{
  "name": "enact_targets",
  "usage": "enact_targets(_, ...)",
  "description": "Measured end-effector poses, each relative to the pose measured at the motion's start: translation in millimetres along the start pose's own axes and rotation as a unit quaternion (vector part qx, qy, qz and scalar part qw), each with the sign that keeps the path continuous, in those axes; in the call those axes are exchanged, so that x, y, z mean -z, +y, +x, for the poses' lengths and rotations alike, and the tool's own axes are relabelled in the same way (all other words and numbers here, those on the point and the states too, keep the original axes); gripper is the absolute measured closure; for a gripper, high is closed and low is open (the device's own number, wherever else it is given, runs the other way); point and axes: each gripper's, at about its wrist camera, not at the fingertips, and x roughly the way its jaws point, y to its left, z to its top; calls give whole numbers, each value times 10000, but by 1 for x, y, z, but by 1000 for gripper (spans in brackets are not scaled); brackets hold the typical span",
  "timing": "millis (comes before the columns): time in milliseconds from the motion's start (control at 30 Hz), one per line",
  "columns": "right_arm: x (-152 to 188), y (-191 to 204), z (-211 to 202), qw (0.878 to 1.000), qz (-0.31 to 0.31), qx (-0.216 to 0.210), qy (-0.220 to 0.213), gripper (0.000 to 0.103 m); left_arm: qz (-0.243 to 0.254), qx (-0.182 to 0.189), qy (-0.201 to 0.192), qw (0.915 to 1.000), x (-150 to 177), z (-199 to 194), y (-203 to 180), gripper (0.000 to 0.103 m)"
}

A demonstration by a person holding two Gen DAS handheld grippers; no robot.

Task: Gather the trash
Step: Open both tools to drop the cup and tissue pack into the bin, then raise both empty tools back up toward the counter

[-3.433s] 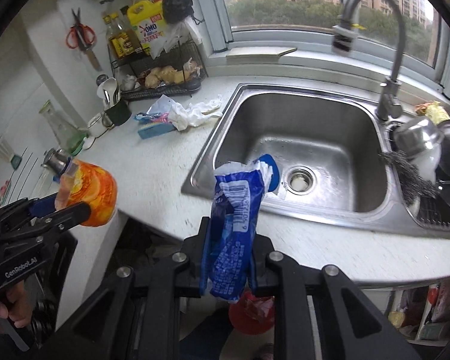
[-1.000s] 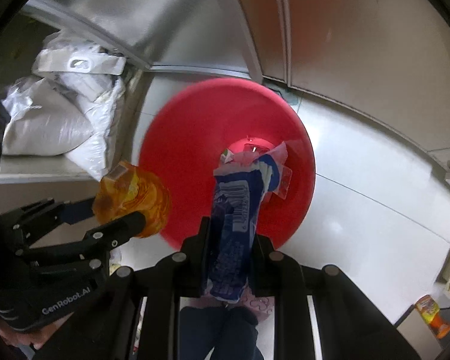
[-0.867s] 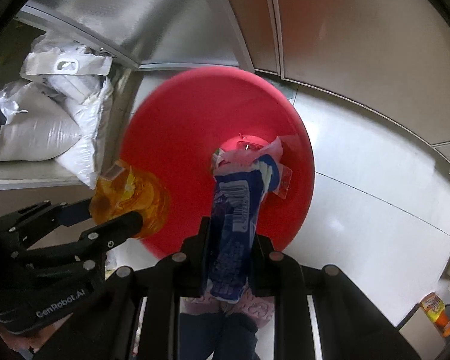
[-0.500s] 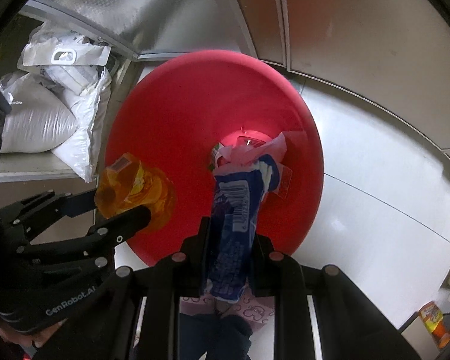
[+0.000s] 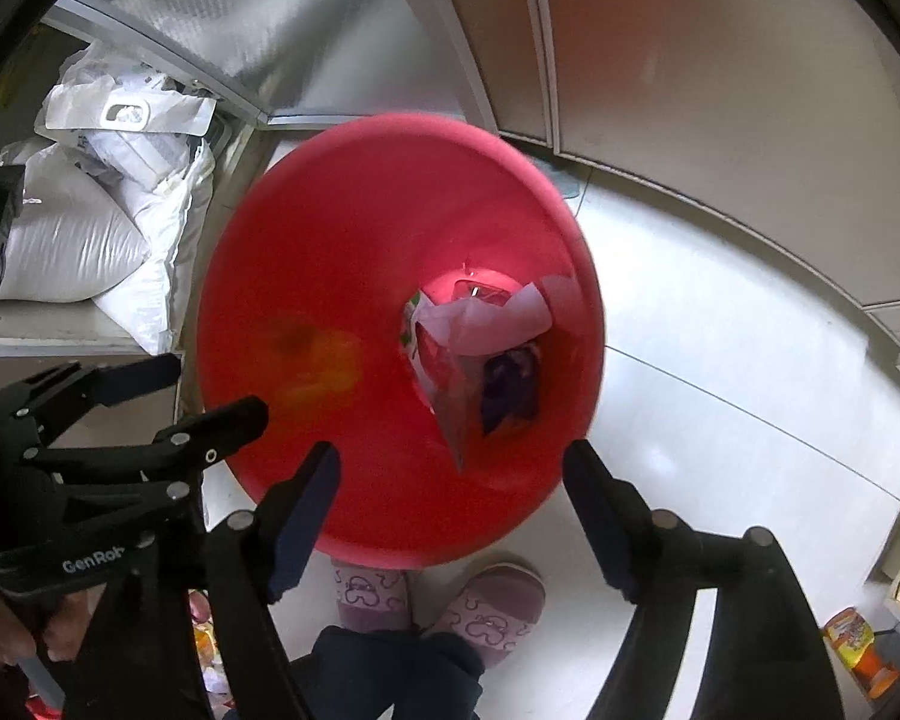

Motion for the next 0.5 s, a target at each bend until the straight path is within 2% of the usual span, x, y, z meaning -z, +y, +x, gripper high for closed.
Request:
enact_targets(200, 7, 5, -26, 9999, -23, 104, -61, 28, 39, -150, -93, 9998, 4, -23, -2, 15)
enact_targets(367, 10, 18, -61, 9993, -154, 272, -204, 28, 59, -134, -228, 9996, 7, -59, -4, 14)
enact_targets(500, 13, 27, -98, 9989, -157, 329, -303, 28, 52, -58, -355, 9993, 11, -102, -5, 14)
